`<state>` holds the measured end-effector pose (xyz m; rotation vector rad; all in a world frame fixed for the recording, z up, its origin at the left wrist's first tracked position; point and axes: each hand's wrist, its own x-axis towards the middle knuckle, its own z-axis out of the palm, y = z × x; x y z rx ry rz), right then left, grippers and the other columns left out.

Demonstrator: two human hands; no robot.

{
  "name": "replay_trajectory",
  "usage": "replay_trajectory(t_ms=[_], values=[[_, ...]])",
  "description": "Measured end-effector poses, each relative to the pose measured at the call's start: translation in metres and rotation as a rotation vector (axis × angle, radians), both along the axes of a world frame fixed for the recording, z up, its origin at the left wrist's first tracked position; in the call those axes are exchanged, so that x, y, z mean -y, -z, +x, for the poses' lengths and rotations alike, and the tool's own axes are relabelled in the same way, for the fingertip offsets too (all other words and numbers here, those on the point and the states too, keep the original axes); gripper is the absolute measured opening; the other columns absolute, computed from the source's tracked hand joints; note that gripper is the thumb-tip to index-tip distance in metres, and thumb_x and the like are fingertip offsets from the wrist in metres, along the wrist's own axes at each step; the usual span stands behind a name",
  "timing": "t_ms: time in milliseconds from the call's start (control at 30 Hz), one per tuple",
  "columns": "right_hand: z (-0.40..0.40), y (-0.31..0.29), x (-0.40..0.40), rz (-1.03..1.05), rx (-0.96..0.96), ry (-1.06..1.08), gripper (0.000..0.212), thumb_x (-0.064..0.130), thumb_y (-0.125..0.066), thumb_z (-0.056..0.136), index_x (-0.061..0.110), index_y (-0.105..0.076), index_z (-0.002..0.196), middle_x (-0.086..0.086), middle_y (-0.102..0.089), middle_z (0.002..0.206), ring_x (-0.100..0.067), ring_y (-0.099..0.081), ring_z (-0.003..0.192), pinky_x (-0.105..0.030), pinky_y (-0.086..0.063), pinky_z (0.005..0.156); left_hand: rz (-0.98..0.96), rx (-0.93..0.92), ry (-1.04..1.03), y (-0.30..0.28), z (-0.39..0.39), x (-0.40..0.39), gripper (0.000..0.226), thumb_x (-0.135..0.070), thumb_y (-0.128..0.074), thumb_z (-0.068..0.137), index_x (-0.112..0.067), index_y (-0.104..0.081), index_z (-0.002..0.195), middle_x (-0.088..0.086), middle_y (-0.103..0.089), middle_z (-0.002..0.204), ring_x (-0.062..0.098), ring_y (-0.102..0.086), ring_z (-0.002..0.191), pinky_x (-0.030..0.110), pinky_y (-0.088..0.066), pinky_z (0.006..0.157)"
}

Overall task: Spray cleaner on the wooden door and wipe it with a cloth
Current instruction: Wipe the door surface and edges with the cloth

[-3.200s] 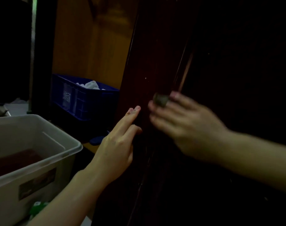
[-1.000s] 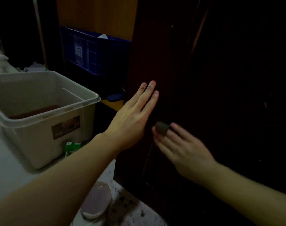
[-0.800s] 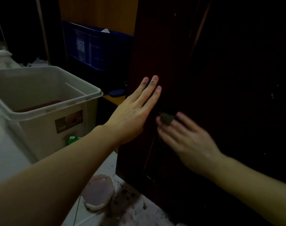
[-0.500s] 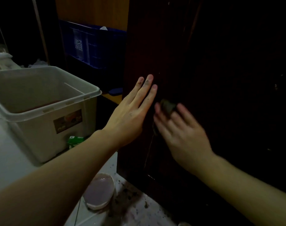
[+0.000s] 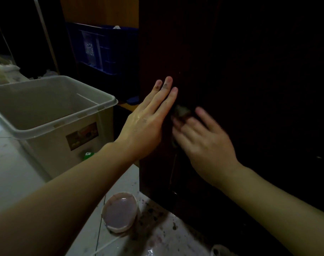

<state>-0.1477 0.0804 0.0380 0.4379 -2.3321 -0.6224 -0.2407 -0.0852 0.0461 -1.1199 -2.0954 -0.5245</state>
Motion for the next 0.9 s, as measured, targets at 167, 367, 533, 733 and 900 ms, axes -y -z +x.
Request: replay_trajectory(t_ms=[167, 367, 533, 733, 900], values=[[0.014, 0.055, -0.004, 0.210, 0.365, -0.008, 0.027, 0.017, -0.048, 0.088, 0.013, -0.068, 0.106, -0.007, -0.065, 0.122, -0.023, -0.057, 0.117, -0.046, -0.007, 0.118, -0.012, -0.026, -0.009, -0.003, -0.002, 0.003, 0.073, 0.007, -0.037, 0.082, -0.011, -0.018, 0.151, 0.010, -0.007, 0.160, 0.022, -0.006, 0.148, 0.028, -0.017, 0.113], [0.007, 0.010, 0.004, -0.066, 0.016, 0.012, 0.034, 0.014, -0.038, 0.098, 0.010, -0.061, 0.122, -0.012, -0.055, 0.137, -0.028, -0.048, 0.129, -0.048, -0.015, 0.119, 0.007, 0.011, 0.011, 0.003, -0.002, -0.001, 0.073, -0.002, -0.042, 0.084, -0.010, -0.015, 0.151, 0.011, -0.004, 0.160, 0.024, -0.004, 0.148, 0.032, -0.024, 0.112], [0.002, 0.013, -0.004, 0.020, -0.015, 0.009, 0.034, 0.013, -0.039, 0.097, 0.009, -0.061, 0.122, -0.013, -0.057, 0.133, -0.030, -0.045, 0.132, -0.049, -0.015, 0.118, 0.003, -0.006, -0.005, 0.010, -0.002, -0.008, 0.067, -0.019, -0.034, 0.090, -0.008, -0.008, 0.151, 0.013, 0.001, 0.159, 0.025, 0.003, 0.148, 0.038, -0.023, 0.116], [0.018, 0.101, -0.010, 0.390, 0.448, 0.049, 0.029, 0.021, -0.054, 0.078, 0.013, -0.073, 0.100, -0.005, -0.069, 0.113, -0.025, -0.061, 0.111, -0.049, 0.006, 0.118, -0.029, -0.046, -0.038, 0.009, -0.003, -0.006, 0.078, 0.006, -0.035, 0.081, -0.007, -0.006, 0.152, 0.016, 0.003, 0.159, 0.028, 0.004, 0.148, 0.038, -0.018, 0.118], [0.004, 0.076, -0.001, -0.018, 0.094, 0.037, 0.041, 0.010, -0.034, 0.096, 0.003, -0.054, 0.131, -0.011, -0.058, 0.131, -0.028, -0.053, 0.123, -0.047, -0.016, 0.118, -0.039, -0.045, -0.030, 0.011, -0.005, -0.006, 0.073, 0.000, -0.037, 0.085, -0.005, -0.006, 0.151, 0.018, 0.001, 0.159, 0.030, 0.004, 0.147, 0.039, -0.013, 0.120]])
